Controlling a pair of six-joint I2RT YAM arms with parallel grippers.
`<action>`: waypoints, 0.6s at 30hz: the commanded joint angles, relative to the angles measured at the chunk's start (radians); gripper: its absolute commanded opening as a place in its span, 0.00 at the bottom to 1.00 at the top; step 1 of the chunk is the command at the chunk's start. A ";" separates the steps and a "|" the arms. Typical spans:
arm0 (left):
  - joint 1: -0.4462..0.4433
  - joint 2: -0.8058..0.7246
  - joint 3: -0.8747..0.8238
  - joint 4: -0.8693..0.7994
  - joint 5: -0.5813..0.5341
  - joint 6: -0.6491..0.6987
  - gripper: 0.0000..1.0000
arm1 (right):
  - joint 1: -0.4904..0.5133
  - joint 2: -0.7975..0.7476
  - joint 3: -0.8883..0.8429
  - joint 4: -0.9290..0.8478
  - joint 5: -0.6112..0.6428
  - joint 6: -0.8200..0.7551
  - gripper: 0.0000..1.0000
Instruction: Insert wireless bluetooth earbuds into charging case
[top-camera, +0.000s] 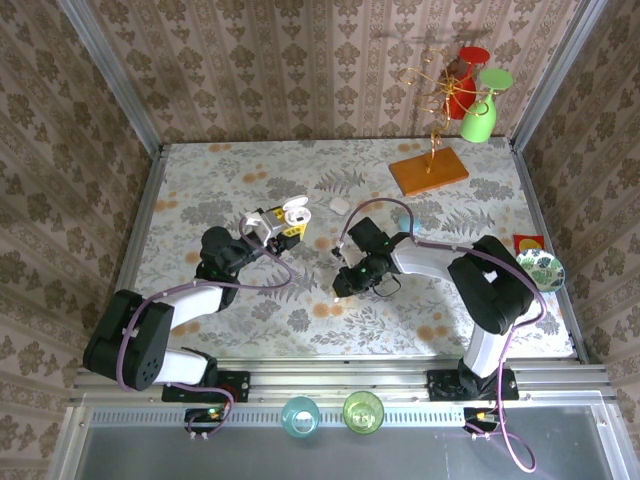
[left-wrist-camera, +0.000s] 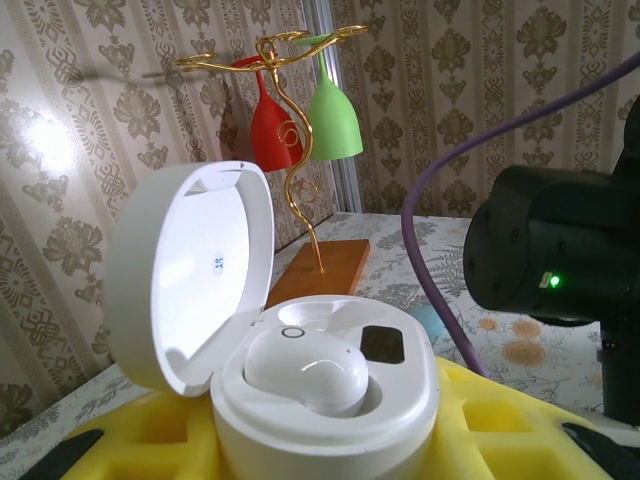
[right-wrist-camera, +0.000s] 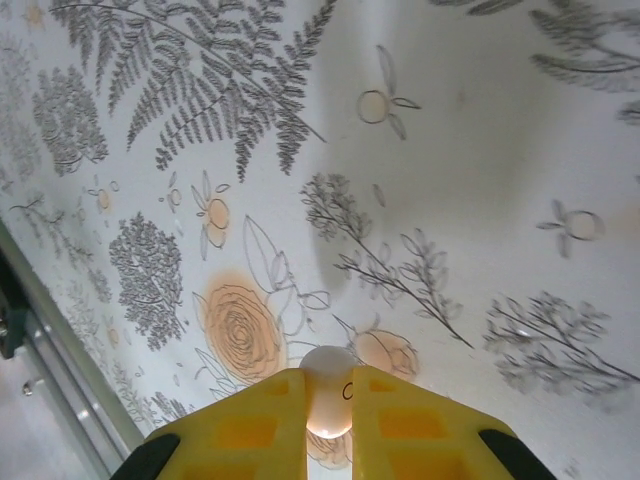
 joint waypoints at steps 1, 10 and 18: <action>-0.002 0.013 0.017 0.052 0.011 0.009 0.31 | 0.004 -0.046 0.033 -0.096 0.139 -0.021 0.17; -0.004 0.033 0.010 0.051 0.010 0.012 0.31 | 0.000 -0.117 0.082 -0.196 0.326 -0.020 0.17; -0.016 0.104 -0.008 0.085 -0.001 0.007 0.31 | -0.001 -0.213 0.150 -0.275 0.364 -0.023 0.17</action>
